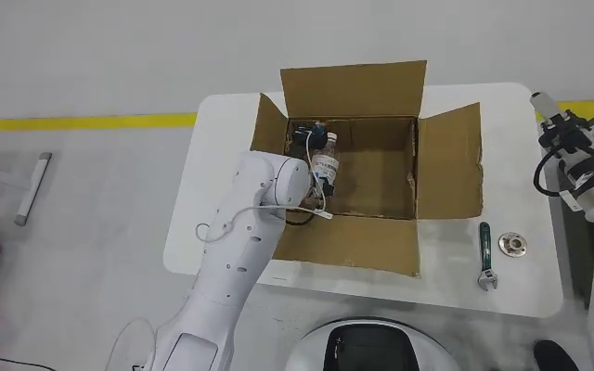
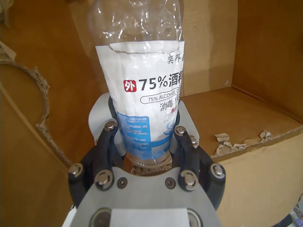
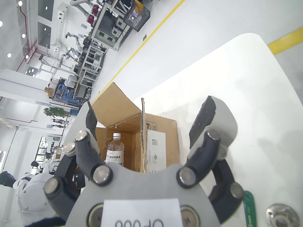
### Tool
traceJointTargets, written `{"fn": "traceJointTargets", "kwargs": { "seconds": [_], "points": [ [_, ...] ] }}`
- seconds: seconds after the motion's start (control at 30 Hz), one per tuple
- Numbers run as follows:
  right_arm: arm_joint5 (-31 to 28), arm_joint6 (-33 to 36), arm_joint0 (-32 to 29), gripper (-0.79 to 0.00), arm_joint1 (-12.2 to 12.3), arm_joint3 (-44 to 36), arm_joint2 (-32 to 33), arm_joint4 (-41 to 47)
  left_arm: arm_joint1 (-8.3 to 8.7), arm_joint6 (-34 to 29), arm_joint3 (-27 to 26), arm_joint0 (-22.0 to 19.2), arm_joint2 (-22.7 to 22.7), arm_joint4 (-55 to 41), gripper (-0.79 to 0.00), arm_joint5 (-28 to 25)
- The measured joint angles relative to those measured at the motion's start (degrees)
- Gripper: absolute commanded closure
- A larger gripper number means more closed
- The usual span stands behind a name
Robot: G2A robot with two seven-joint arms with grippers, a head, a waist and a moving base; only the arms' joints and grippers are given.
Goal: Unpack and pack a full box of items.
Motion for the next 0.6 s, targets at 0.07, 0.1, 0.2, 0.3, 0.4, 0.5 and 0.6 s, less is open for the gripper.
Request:
{"fn": "traceJointTargets", "kwargs": {
  "seconds": [0.07, 0.1, 0.2, 0.3, 0.4, 0.5, 0.6],
  "points": [
    [0.06, -0.03, 0.10, -0.785, 0.14, 0.08, -0.03, 0.06, -0.18, 0.46, 1.93, -0.67, 0.47, 0.26, 0.000, 0.55],
    [0.15, -0.09, 0.13, -0.785, 0.23, 0.12, -0.04, 0.10, -0.31, 0.65, 3.20, -1.09, 0.77, 0.34, -0.018, 1.07],
    [0.30, 0.00, -0.01, -0.785, 0.47, 0.29, 0.03, 0.14, -0.64, 1.02, 5.59, -2.19, 1.59, 0.66, -0.785, 1.80],
    [0.65, 0.61, -0.40, -0.785, 0.74, 0.46, 0.15, -0.07, -0.91, 1.31, 7.30, -2.93, 2.29, 0.79, -0.785, 1.97],
    [1.67, 2.15, -1.04, -0.785, 1.10, 0.48, 0.29, -1.55, -1.12, 1.70, 8.28, -3.47, 2.77, 1.02, -0.785, 2.20],
    [3.04, 5.16, -1.95, -0.785, 1.64, 0.05, 0.62, -4.54, -1.18, 1.69, 8.37, -3.61, 2.78, 1.18, -0.785, 2.29],
    [4.18, 9.31, -2.73, -0.785, 2.33, -0.88, 1.56, -8.62, -1.14, 2.08, 7.96, -3.55, 2.74, 1.97, -0.785, 2.17]
  ]
}}
